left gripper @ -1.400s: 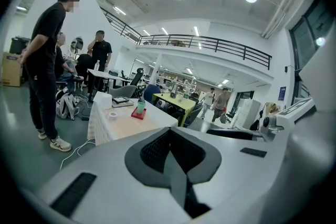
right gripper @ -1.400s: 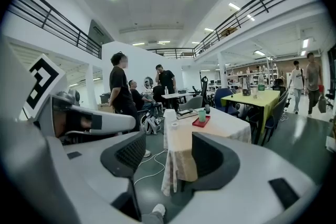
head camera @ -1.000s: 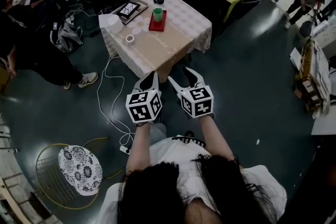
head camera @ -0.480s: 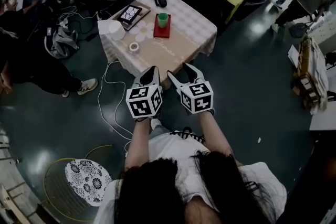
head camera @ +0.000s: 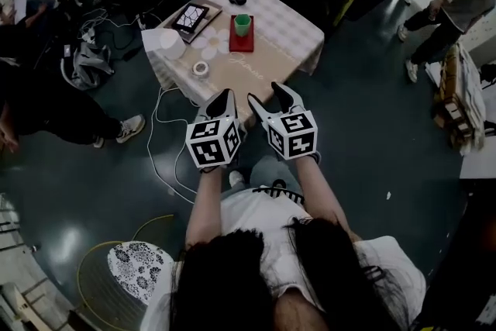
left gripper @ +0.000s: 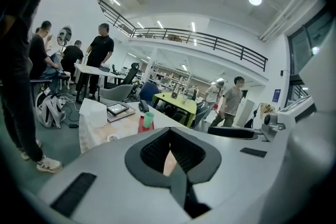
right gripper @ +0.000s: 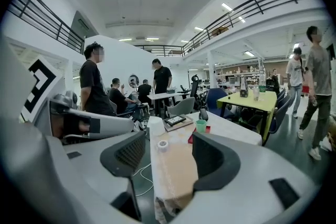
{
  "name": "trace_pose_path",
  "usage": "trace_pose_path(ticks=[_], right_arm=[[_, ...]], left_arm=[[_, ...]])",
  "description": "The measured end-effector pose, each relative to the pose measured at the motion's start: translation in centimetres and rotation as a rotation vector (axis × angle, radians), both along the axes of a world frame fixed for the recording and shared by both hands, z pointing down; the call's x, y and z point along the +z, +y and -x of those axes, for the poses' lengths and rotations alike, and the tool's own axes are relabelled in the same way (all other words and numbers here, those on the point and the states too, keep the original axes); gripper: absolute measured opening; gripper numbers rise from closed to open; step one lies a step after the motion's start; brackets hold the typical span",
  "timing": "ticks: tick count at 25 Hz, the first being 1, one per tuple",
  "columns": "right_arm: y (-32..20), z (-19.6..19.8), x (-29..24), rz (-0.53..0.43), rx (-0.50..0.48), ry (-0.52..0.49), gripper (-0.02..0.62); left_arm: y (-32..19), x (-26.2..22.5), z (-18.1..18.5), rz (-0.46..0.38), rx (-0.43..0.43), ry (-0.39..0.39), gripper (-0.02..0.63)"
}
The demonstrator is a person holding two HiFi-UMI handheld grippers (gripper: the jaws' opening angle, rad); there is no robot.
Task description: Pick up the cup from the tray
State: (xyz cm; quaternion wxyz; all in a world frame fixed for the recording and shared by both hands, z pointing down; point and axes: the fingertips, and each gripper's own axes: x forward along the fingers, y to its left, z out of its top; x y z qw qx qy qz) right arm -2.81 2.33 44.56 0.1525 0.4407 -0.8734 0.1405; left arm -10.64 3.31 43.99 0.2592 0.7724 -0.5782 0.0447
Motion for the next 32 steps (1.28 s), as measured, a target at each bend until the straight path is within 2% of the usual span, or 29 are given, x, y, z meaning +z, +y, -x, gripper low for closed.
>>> trace_pose_path(ticks=[16, 23, 32], right_arm=[[-5.4, 0.6, 0.3, -0.01, -0.01, -0.001, 0.265], [-9.2, 1.2, 2.3, 0.038, -0.031, 0.004, 0.267], [-16.9, 0.7, 3.0, 0.059, -0.026, -0.005, 0.267]], left_arm=[[-4.7, 0.1, 1.0, -0.01, -0.011, -0.028, 0.009], [-8.8, 1.3, 1.4, 0.025, -0.016, -0.038, 0.009], [-15.9, 2.1, 0.8, 0.05, -0.019, -0.038, 0.009]])
